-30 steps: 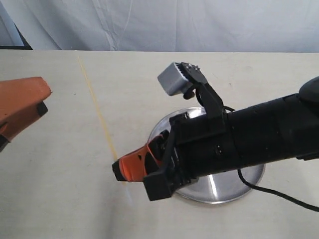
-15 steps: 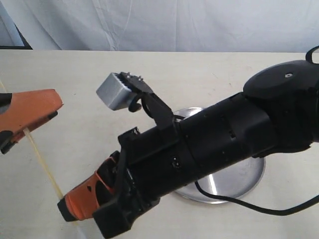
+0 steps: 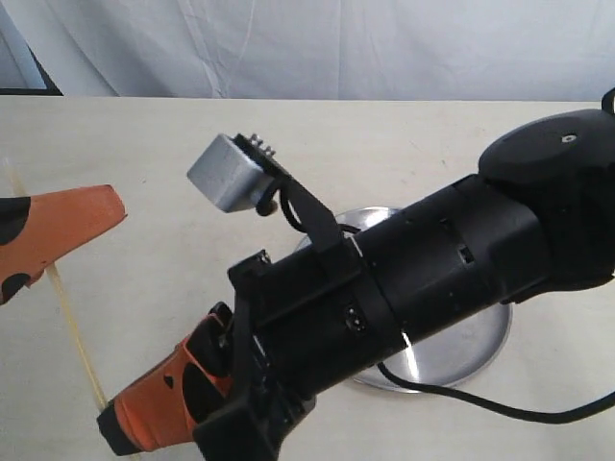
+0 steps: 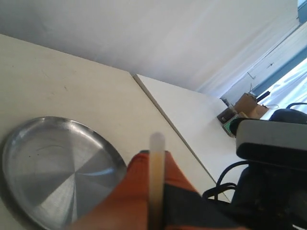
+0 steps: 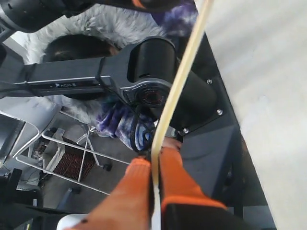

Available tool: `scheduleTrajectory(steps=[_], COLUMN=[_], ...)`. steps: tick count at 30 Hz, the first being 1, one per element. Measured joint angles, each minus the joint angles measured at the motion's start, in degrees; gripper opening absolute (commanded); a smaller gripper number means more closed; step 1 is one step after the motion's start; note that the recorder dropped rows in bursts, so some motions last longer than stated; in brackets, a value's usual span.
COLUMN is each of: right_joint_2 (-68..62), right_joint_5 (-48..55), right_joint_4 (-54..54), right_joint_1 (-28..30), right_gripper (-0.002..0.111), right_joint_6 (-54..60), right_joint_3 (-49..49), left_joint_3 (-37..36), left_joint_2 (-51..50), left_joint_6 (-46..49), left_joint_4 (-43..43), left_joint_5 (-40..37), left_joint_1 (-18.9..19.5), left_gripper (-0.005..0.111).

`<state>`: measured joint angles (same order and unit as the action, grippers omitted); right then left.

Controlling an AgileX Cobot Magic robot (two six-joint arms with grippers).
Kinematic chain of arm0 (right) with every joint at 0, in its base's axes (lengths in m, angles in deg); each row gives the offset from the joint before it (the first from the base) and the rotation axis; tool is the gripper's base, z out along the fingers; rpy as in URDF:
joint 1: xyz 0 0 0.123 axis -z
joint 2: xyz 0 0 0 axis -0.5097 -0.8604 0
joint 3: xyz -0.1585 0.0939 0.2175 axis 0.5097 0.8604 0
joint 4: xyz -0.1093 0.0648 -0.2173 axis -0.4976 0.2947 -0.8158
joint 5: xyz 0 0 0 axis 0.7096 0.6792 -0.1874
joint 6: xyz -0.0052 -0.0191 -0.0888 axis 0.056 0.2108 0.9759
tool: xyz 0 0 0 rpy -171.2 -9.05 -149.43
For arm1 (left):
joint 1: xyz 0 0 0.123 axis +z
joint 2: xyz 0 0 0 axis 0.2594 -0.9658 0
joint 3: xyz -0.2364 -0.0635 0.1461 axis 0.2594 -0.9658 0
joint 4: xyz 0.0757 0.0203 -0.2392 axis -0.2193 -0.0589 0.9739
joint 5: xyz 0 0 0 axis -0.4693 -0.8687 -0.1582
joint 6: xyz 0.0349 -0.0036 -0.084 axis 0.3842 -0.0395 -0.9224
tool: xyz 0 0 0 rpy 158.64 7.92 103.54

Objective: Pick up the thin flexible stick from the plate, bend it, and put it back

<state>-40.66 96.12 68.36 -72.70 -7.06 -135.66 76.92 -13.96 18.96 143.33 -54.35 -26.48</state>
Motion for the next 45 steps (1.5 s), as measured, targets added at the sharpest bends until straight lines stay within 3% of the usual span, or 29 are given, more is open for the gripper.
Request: scheduleTrajectory(steps=[7, 10, 14, 16, 20, 26, 36, 45], right_joint_2=[0.8, 0.8, 1.0, 1.0, 1.0, 1.0, 1.4, 1.4], right_joint_5=[-4.6, -7.9, -12.2, -12.6, -12.8, -12.4, -3.2, -6.7], right_joint_4=[-1.3, -1.9, 0.8, 3.4, 6.1, 9.8, 12.2, 11.2], right_joint_1=[0.0, -0.3, -0.3, -0.3, -0.3, -0.3, -0.3, -0.3], right_gripper=[-0.001, -0.001, -0.001, -0.001, -0.001, -0.001, -0.001, -0.001], right_joint_6=[0.6, 1.0, 2.9, 4.5, 5.8, 6.5, 8.7, 8.9], right_joint_3=[0.0, 0.0, -0.1, -0.1, -0.1, -0.1, -0.2, -0.2], left_joint_3=[0.1, 0.1, 0.1, 0.1, 0.1, 0.1, 0.3, 0.3], left_joint_2=[0.0, 0.0, 0.0, 0.0, 0.0, 0.0, 0.0, 0.0], left_joint_6=[0.2, 0.3, -0.4, -0.8, -1.1, 0.4, 2.6, 2.8], left_joint_4=[1.4, 1.7, 1.1, 0.9, 0.8, 0.9, -2.6, -0.4], left_joint_5=[0.4, 0.4, 0.0, 0.0, 0.5, 0.6, 1.8, 0.4], left_joint_1=[0.0, 0.0, 0.0, 0.0, 0.0, 0.0, 0.0, 0.0], left_gripper=[0.004, 0.017, 0.044, 0.050, 0.042, 0.000, 0.000, 0.000])
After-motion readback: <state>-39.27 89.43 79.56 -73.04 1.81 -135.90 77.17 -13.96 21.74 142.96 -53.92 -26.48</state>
